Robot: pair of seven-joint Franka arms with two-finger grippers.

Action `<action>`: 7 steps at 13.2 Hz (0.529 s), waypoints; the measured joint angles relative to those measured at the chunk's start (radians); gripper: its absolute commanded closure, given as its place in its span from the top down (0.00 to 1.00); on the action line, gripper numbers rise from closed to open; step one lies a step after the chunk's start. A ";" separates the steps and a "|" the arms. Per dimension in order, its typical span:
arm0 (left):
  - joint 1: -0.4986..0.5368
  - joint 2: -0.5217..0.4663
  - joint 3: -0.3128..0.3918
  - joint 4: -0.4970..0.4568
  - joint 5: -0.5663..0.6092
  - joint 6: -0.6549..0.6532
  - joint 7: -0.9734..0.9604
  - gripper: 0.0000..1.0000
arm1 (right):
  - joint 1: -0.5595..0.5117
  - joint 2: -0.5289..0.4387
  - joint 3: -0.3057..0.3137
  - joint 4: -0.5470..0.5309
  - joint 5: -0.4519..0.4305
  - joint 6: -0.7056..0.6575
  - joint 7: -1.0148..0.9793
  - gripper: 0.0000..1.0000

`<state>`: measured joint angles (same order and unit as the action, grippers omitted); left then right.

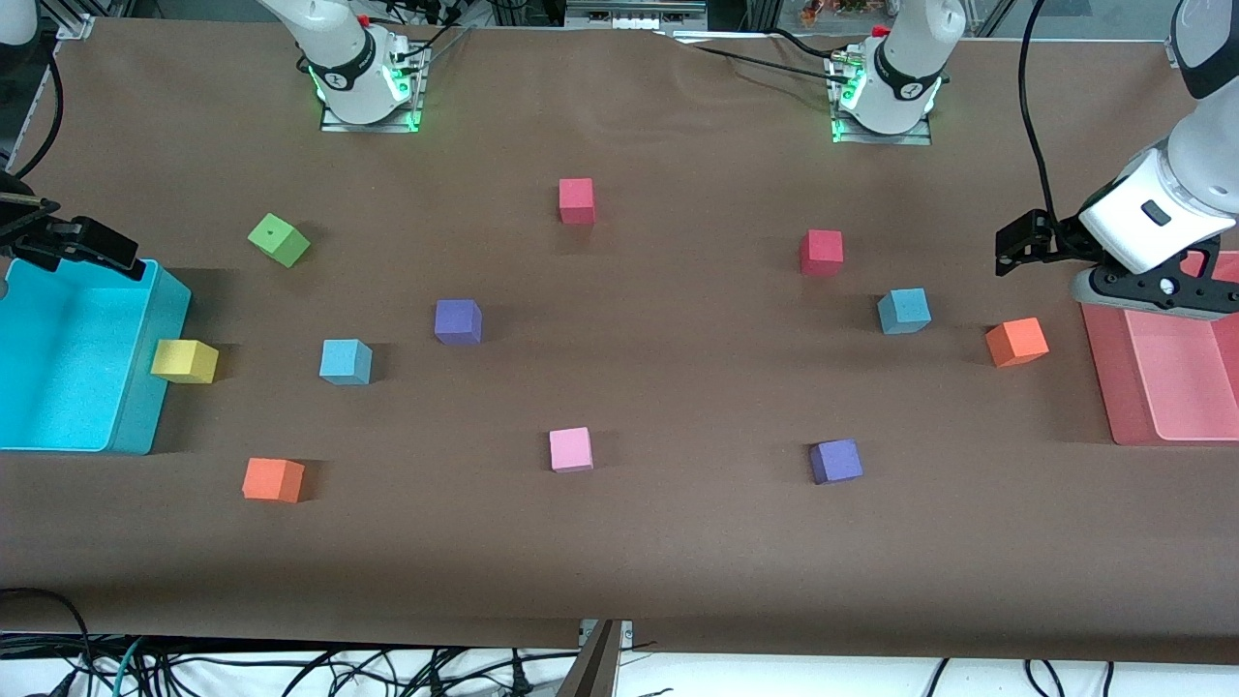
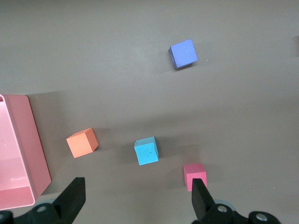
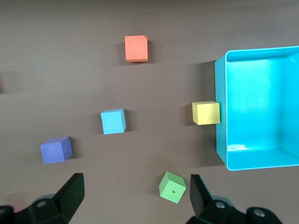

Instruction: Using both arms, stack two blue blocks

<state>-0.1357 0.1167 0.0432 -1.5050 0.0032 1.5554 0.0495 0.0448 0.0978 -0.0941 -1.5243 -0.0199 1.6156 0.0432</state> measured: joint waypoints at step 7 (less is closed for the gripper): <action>0.000 0.007 0.000 0.000 0.000 0.001 0.000 1.00 | 0.000 0.001 0.001 -0.001 0.000 0.000 0.000 1.00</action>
<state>-0.1353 0.1238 0.0432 -1.5050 0.0032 1.5563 0.0495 0.0448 0.0983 -0.0934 -1.5249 -0.0199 1.6156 0.0432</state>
